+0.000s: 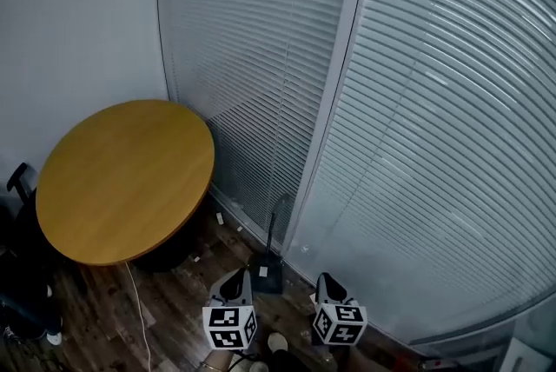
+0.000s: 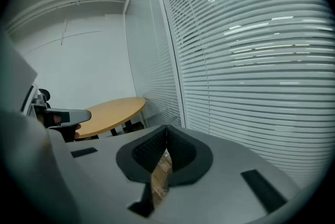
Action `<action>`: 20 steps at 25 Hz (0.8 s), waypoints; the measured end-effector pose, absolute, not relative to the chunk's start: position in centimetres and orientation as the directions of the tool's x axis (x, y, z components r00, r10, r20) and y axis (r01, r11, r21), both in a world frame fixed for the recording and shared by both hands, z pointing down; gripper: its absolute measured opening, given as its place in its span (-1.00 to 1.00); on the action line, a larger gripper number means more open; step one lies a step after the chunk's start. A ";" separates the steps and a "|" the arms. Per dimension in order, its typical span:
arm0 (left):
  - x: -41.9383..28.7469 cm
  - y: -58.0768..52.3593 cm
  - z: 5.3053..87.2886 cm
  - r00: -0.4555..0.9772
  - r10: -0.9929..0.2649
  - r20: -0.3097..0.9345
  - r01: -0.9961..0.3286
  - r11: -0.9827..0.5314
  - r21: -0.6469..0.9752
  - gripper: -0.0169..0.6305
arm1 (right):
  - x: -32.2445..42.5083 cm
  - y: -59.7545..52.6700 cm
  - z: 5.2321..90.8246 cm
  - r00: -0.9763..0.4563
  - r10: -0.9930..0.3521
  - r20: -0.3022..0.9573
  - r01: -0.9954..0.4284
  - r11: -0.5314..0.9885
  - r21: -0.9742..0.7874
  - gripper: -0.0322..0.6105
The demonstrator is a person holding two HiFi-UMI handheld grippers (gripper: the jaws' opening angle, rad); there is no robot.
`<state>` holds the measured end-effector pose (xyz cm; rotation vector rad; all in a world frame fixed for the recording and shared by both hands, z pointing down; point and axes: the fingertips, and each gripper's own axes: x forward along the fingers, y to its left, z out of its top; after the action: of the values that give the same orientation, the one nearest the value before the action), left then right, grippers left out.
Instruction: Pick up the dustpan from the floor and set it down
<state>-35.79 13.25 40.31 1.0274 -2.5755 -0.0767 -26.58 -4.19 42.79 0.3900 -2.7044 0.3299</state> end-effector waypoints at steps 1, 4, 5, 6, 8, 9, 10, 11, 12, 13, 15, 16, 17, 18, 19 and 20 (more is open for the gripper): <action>-35.4 13.5 39.7 -0.669 -0.673 0.315 -0.659 0.733 0.166 -0.90 | -26.0 -4.0 42.0 -0.888 -0.223 0.401 -0.312 0.935 -0.169 -0.80; -34.5 13.6 37.9 -0.668 -0.681 0.300 -0.678 0.723 0.131 -0.90 | -24.3 -4.0 40.1 -0.893 -0.239 0.382 -0.319 0.934 -0.160 -0.80; -34.2 13.5 37.6 -0.669 -0.683 0.294 -0.682 0.721 0.124 -0.90 | -23.7 -4.1 39.7 -0.894 -0.247 0.373 -0.323 0.933 -0.156 -0.80; -33.9 13.5 37.2 -0.671 -0.683 0.289 -0.683 0.721 0.116 -0.90 | -23.2 -4.2 39.2 -0.896 -0.255 0.364 -0.328 0.932 -0.152 -0.80; -33.6 13.6 36.2 -0.680 -0.678 0.279 -0.679 0.726 0.108 -0.90 | -22.5 -4.2 38.2 -0.898 -0.268 0.348 -0.334 0.932 -0.144 -0.80; -33.4 13.8 35.7 -0.684 -0.675 0.276 -0.675 0.730 0.111 -0.89 | -22.1 -4.2 37.6 -0.898 -0.274 0.344 -0.338 0.931 -0.141 -0.80; -33.1 14.0 35.4 -0.687 -0.672 0.275 -0.671 0.733 0.115 -0.89 | -21.7 -4.2 37.1 -0.897 -0.281 0.341 -0.343 0.929 -0.139 -0.80; -32.9 14.1 35.2 -0.689 -0.670 0.275 -0.668 0.735 0.116 -0.89 | -21.2 -4.4 36.9 -0.896 -0.288 0.339 -0.350 0.926 -0.139 -0.80; -32.7 14.1 35.3 -0.692 -0.667 0.276 -0.666 0.738 0.114 -0.90 | -20.9 -4.7 36.9 -0.894 -0.294 0.337 -0.357 0.924 -0.140 -0.80; -32.5 14.1 35.6 -0.696 -0.662 0.279 -0.662 0.742 0.108 -0.90 | -20.5 -5.1 37.1 -0.893 -0.300 0.335 -0.362 0.922 -0.140 -0.80; -32.1 14.0 36.3 -0.707 -0.646 0.287 -0.648 0.755 0.101 -0.89 | -19.8 -6.1 37.5 -0.892 -0.305 0.333 -0.366 0.920 -0.140 -0.80; -31.9 14.0 36.6 -0.713 -0.638 0.292 -0.639 0.762 0.104 -0.89 | -19.4 -6.5 37.7 -0.892 -0.305 0.334 -0.367 0.920 -0.140 -0.80; -31.6 14.0 36.8 -0.717 -0.630 0.298 -0.630 0.769 0.109 -0.90 | -19.0 -6.8 37.8 -0.891 -0.304 0.337 -0.367 0.919 -0.141 -0.80; -31.3 14.0 36.9 -0.721 -0.623 0.304 -0.621 0.775 0.115 -0.89 | -18.6 -7.0 37.9 -0.890 -0.301 0.341 -0.366 0.920 -0.142 -0.80; -31.0 13.9 36.9 -0.724 -0.617 0.309 -0.615 0.780 0.116 -0.90 | -18.3 -7.3 37.9 -0.890 -0.298 0.345 -0.363 0.921 -0.142 -0.80; -30.7 13.7 36.9 -0.726 -0.613 0.311 -0.613 0.782 0.111 -0.90 | -18.1 -7.6 37.9 -0.891 -0.294 0.346 -0.358 0.923 -0.140 -0.80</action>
<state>-30.73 13.74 36.90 0.9385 -2.6435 -0.0001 -18.07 -7.63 37.88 0.4809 -2.7613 0.2865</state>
